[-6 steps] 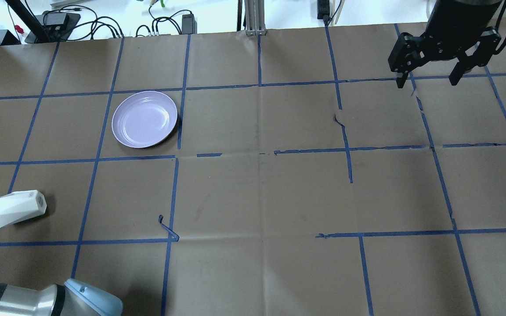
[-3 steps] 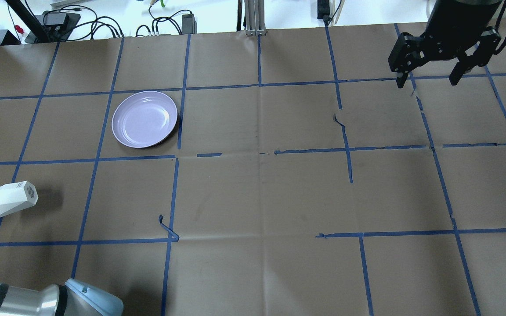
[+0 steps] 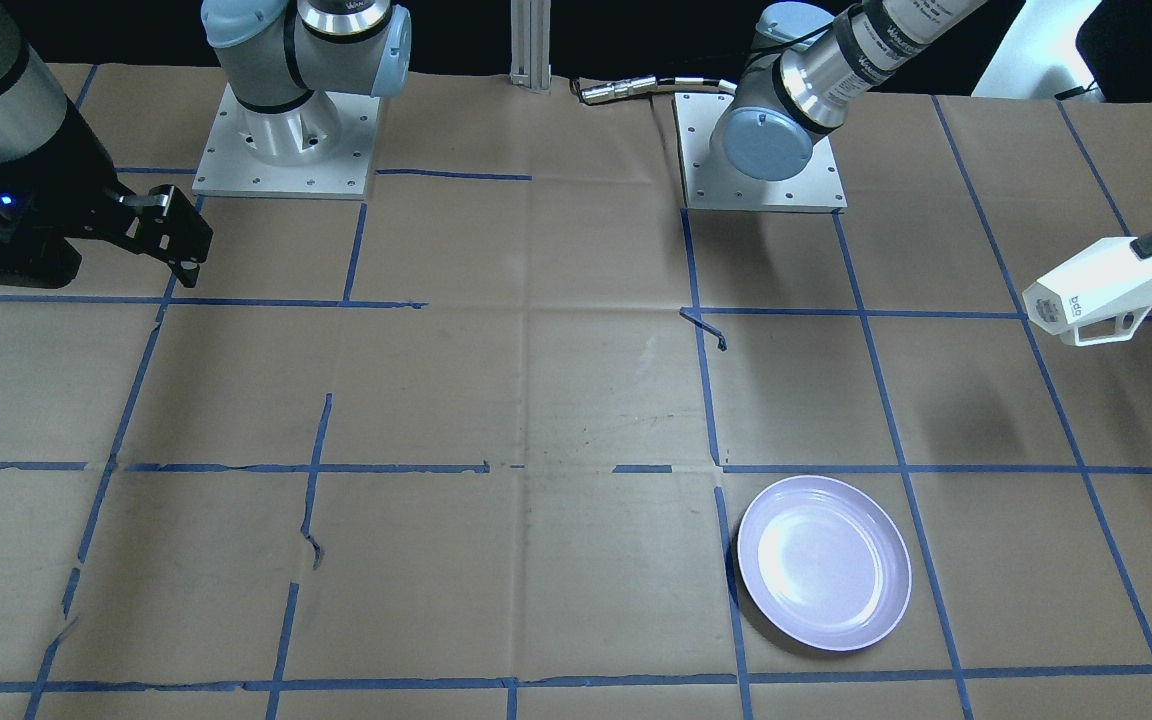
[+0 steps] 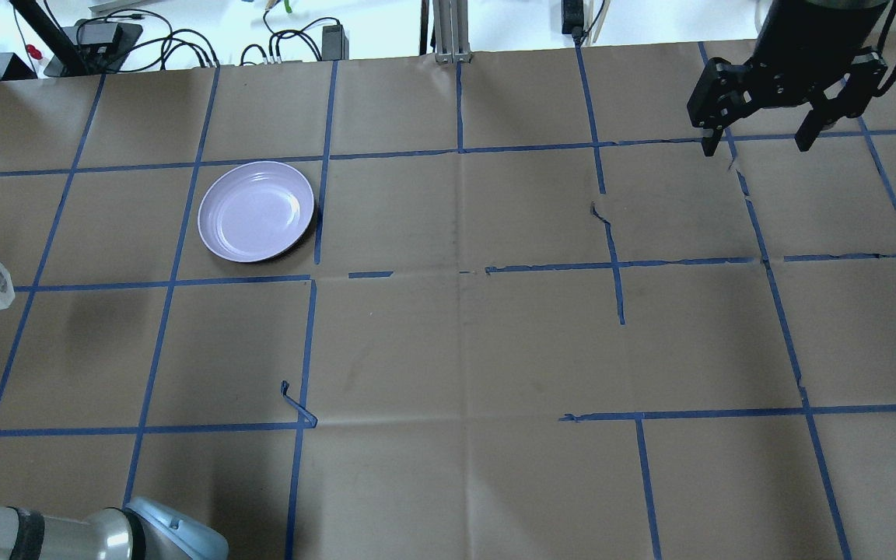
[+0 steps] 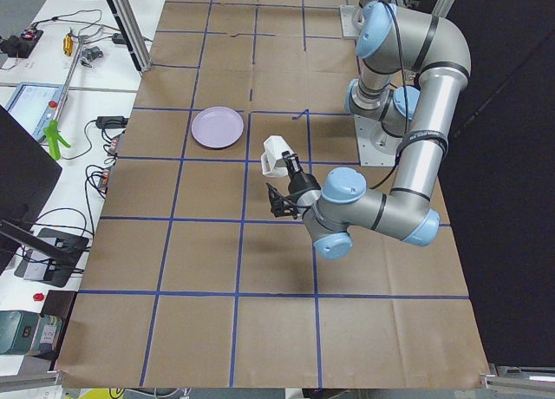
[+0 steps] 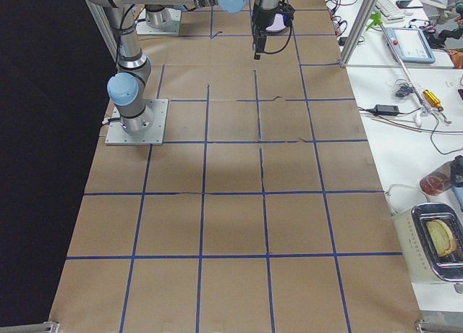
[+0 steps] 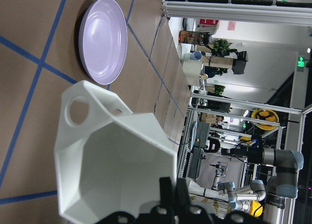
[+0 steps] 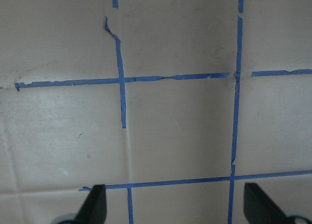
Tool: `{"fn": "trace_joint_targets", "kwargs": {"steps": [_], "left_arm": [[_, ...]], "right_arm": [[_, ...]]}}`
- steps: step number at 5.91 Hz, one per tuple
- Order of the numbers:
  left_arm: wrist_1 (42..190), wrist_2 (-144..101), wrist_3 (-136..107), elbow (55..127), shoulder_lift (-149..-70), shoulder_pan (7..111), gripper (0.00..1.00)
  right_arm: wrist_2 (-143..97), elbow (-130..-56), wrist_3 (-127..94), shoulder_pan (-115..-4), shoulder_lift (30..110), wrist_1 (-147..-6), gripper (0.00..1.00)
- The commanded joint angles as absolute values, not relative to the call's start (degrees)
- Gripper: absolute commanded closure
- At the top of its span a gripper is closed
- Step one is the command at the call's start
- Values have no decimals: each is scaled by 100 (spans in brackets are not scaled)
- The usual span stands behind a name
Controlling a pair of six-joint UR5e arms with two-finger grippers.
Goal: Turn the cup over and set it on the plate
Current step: 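Lift the mug with the left gripper and rotate it upright, then carry the upright mug with the left gripper over the plate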
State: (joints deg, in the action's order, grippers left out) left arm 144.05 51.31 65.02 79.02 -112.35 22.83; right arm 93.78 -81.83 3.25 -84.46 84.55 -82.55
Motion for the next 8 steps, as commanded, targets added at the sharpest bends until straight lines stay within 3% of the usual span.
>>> {"fn": "trace_joint_targets", "kwargs": {"steps": [1, 5, 7, 8], "left_arm": [[13491, 5027, 5167, 7875, -10524, 3228, 100], [9315, 7129, 868, 7849, -10151, 6900, 100], [8650, 8432, 598, 7682, -10361, 8213, 100], [8570, 8707, 667, 7699, -10545, 8340, 100]], "right_arm": [[9378, -8183, 325, -8446, 8455, -8253, 0], [9378, -8183, 325, -8446, 8455, -8253, 0], [9378, -8183, 325, -8446, 8455, -8253, 0], [9378, -8183, 325, -8446, 8455, -8262, 0]]}}
